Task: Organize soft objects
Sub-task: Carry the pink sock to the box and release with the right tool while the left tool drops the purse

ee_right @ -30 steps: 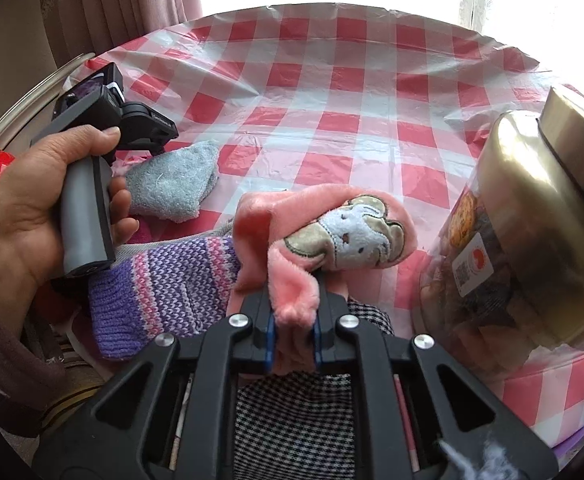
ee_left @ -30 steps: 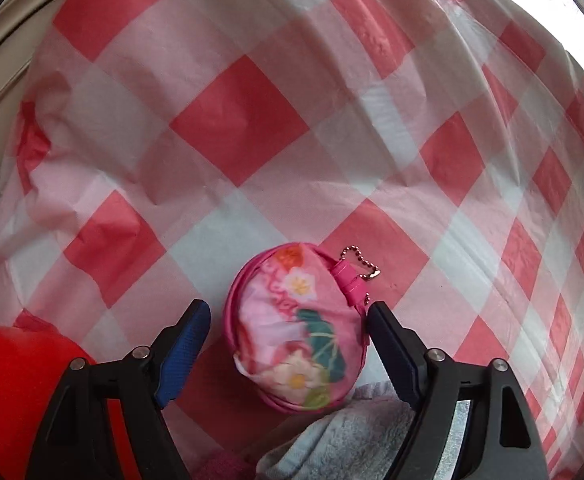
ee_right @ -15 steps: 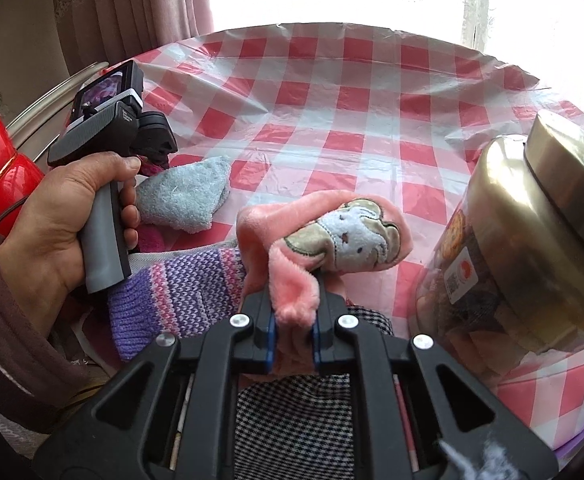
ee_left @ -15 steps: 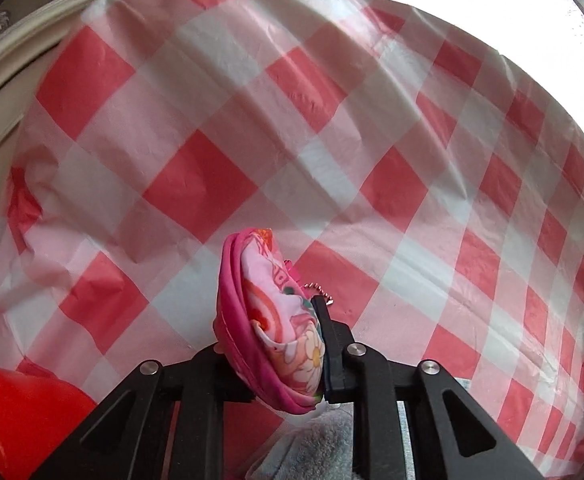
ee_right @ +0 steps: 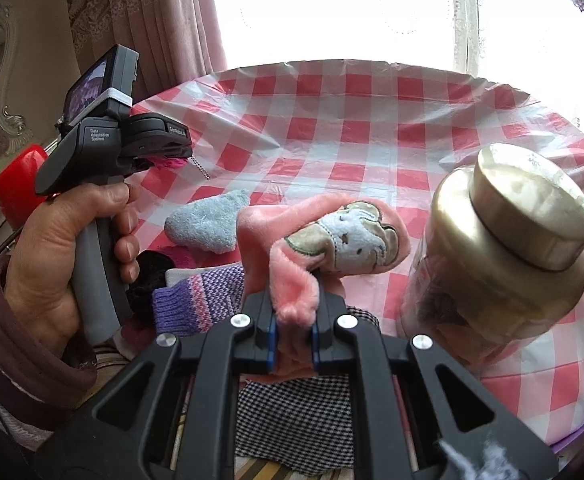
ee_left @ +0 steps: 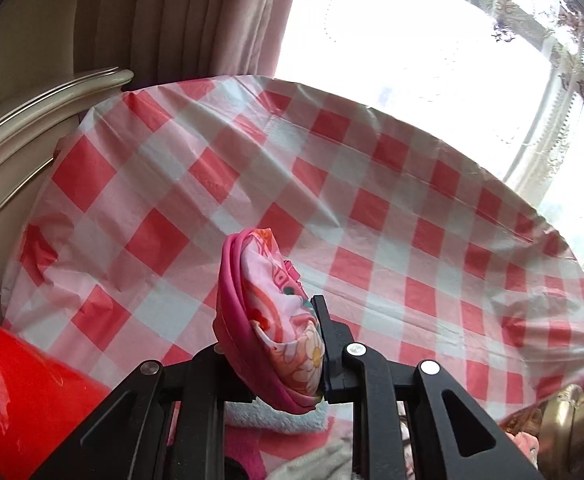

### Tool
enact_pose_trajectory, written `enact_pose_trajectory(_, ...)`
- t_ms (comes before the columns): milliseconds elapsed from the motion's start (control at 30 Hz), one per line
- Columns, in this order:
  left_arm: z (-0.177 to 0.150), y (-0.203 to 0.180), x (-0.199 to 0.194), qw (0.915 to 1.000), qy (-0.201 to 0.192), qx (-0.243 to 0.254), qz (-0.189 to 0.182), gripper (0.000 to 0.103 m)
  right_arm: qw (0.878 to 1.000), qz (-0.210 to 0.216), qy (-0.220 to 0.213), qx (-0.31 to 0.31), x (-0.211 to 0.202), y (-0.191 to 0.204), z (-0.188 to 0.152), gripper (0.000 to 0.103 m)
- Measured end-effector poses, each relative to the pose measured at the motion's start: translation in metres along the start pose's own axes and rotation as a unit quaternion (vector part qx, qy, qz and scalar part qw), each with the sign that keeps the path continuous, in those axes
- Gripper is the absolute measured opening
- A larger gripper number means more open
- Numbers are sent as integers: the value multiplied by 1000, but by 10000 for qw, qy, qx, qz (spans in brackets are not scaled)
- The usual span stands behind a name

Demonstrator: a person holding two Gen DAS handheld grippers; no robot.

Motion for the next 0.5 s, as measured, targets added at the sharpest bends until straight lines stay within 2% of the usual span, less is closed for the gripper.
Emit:
enact_pose_trajectory(133,-17,-18,-30,9988,27,87,-481,22,9999,67,-100,53,-23,-4,-5,15)
enact_pose_trajectory(300,-50,-33,-60,9932,217,231,-1116,22,9995,21,-220,228,-54,-16,-13,15)
enact_pose_trajectory(500,-86,-54,-88,9852,458,503,-1575,22,9984,-78,-255,493,-85,-37,-29,15)
Point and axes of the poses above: each gripper's, at about its wrist camera, not at the fingertips, and x roughly the way its jaws point, y to its left, z to its top, the point moved 2 cm from there along x, roughly the way its jaws point, and after that the axes turned 3 degrees about -z, right-handed, at the moved point
